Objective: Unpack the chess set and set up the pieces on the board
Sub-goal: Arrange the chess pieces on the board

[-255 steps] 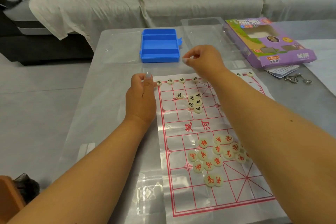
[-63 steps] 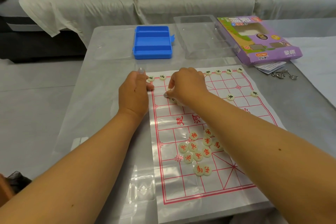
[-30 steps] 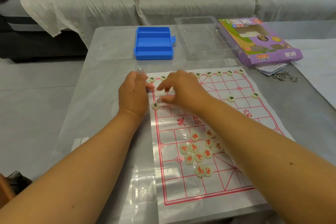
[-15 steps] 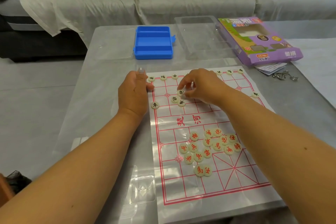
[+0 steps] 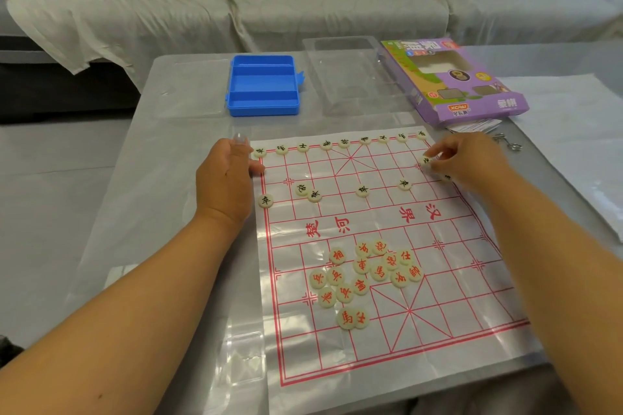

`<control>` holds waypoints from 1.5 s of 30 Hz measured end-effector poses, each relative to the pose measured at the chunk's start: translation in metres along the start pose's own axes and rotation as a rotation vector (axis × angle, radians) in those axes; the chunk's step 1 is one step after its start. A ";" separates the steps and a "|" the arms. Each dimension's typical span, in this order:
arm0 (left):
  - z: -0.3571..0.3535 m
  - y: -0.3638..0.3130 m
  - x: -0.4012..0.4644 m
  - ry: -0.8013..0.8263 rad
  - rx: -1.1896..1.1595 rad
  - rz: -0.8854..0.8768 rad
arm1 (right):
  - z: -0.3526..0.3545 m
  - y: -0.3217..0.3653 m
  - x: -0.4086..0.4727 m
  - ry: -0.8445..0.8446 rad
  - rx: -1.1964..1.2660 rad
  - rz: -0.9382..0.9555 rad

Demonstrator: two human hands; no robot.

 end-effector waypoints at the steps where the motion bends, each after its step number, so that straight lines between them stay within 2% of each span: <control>1: 0.000 -0.001 0.000 0.001 0.005 -0.001 | -0.002 -0.002 -0.001 0.003 -0.003 -0.007; 6: -0.001 0.000 0.000 0.006 0.016 0.002 | -0.009 0.003 -0.002 0.021 0.009 0.000; 13: 0.000 0.000 0.000 0.012 0.015 0.011 | -0.003 0.017 -0.008 0.062 -0.099 0.015; 16: 0.000 0.001 0.001 0.014 0.017 0.018 | 0.002 0.053 -0.023 -0.046 -0.012 0.139; 18: 0.000 0.001 0.001 0.017 0.014 0.026 | -0.015 0.091 -0.043 0.031 0.078 0.246; 20: 0.000 0.001 0.000 0.021 0.002 0.034 | -0.048 0.123 -0.061 0.156 0.011 0.334; 23: 0.001 0.000 0.000 0.009 -0.006 0.039 | -0.083 0.144 -0.070 0.166 -0.171 0.406; 30: 0.001 0.001 0.002 0.005 -0.024 0.034 | -0.101 0.153 -0.071 0.091 -0.218 0.431; 37: 0.002 -0.003 -0.001 0.008 -0.012 0.039 | -0.102 0.168 -0.057 0.098 -0.151 0.446; 45: 0.000 0.000 0.002 0.011 0.004 0.040 | -0.114 0.168 -0.054 0.157 -0.193 0.428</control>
Point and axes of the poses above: each hand's wrist, its own x-axis towards the middle knuckle, its own z-axis out of the back of the hand, y = z × x, the point moved 5 cm from there along x, towards the middle knuckle, and after that the axes turned 8 degrees about x, right-handed, at the moved point
